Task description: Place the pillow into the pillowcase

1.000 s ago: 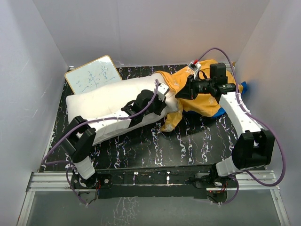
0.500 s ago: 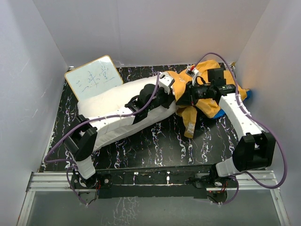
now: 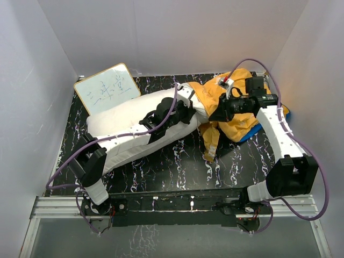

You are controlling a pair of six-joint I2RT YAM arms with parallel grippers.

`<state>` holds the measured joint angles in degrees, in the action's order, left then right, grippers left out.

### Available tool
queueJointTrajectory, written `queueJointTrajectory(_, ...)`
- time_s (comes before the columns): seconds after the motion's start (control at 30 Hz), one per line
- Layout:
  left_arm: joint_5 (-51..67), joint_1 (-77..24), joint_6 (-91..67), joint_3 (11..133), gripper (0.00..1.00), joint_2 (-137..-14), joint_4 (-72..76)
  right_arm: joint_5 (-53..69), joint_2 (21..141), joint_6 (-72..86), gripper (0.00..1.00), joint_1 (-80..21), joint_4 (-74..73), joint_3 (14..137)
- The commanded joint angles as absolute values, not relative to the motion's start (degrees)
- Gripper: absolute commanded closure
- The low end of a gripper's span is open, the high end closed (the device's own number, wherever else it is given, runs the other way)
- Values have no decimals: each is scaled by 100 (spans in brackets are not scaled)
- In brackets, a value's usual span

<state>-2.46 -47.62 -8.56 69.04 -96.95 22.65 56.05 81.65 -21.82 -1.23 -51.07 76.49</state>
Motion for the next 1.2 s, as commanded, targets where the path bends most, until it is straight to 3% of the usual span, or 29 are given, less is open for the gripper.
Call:
queueJointTrajectory(0.0, -468, -4636, -947, 7372, 100, -9639, 2865, 6016, 7966, -2163, 92, -892, -5005, 7683)
queueJointTrajectory(0.2, 58, -4863, -1265, 7977, 100, -10270, 3176, 5950, 8278, -1181, 92, -1378, -3953, 8157)
queueJointTrajectory(0.37, 815, -4930, -1633, 7230, 100, -10150, 3910, 5655, 8627, -588, 92, -995, -3720, 8517)
queueJointTrajectory(0.53, 1665, -4930, -2042, 6118, 100, -9759, 4313, 5593, 8560, -2069, 92, -238, -4943, 7936)
queueJointTrajectory(0.57, 1838, -4931, -2180, 5949, 98, -9749, 4407, 5527, 8489, -2445, 92, -232, -5119, 7699)
queueJointTrajectory(0.7, 2531, -4923, -2546, 5565, 70, -9805, 4578, 5486, 8330, -3816, 89, -236, -5831, 6994)
queueJointTrajectory(0.8, 2455, -4854, -2278, 5491, 43, -9388, 3916, 5633, 8345, -4749, 76, -241, -6602, 6946)
queueJointTrajectory(0.9, 2776, -4520, -2214, 5559, 28, -8791, 3126, 5698, 8315, -5277, 63, -240, -6995, 7118)
queueJointTrajectory(1.03, 3364, -3767, -2095, 6266, 25, -8204, 1079, 5879, 8436, -5406, 47, -179, -7243, 8132)
queueJointTrajectory(1.17, 3208, -2977, -2166, 7454, 25, -8326, -752, 6025, 9080, -3866, 38, -48, -6514, 9599)
